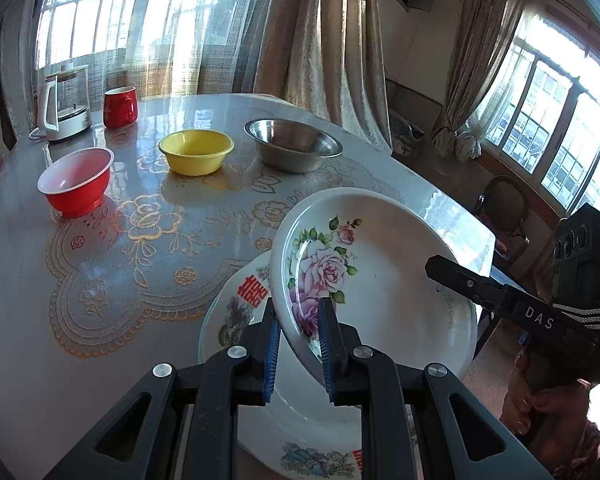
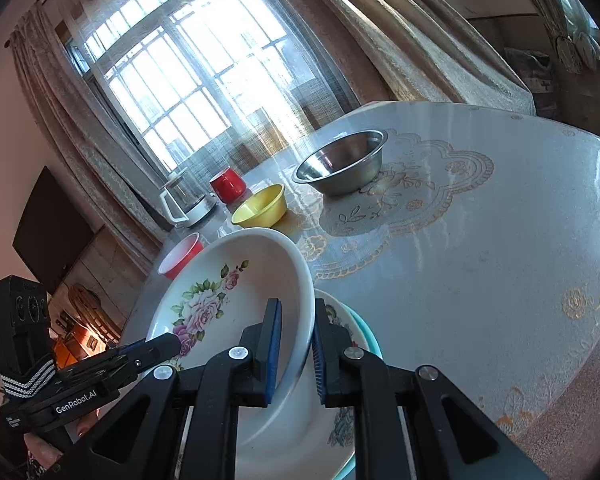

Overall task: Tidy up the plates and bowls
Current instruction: 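Lower the rose-pattern plate with the left gripper onto the red-patterned plate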

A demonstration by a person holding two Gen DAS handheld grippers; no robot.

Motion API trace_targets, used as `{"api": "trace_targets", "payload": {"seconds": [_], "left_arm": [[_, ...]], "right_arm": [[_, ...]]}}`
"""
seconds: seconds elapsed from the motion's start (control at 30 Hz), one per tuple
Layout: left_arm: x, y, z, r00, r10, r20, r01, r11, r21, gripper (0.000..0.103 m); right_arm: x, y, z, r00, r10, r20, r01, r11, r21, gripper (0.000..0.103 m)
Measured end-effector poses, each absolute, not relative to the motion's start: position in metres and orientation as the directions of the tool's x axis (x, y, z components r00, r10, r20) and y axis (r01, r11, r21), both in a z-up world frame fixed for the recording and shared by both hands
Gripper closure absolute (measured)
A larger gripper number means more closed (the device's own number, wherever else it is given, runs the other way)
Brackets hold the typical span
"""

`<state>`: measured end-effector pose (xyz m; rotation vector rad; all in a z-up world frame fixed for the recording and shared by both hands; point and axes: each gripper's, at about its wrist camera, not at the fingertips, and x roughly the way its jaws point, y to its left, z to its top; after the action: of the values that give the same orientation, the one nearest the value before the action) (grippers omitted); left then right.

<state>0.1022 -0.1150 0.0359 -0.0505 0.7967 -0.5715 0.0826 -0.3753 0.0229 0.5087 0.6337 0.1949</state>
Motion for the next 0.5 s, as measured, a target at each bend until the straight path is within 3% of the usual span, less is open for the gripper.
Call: {"api": "trace_targets", "payload": {"seconds": [0.5], "left_arm": [[0.077, -0.1, 0.028, 0.573, -0.485, -0.661, 0.449, 0.86, -0.242, 0.085]], "right_arm": [[0.063, -0.363, 0.014, 0.775, 0.338, -0.534, -0.015, 0.854, 0.52, 0.089]]}}
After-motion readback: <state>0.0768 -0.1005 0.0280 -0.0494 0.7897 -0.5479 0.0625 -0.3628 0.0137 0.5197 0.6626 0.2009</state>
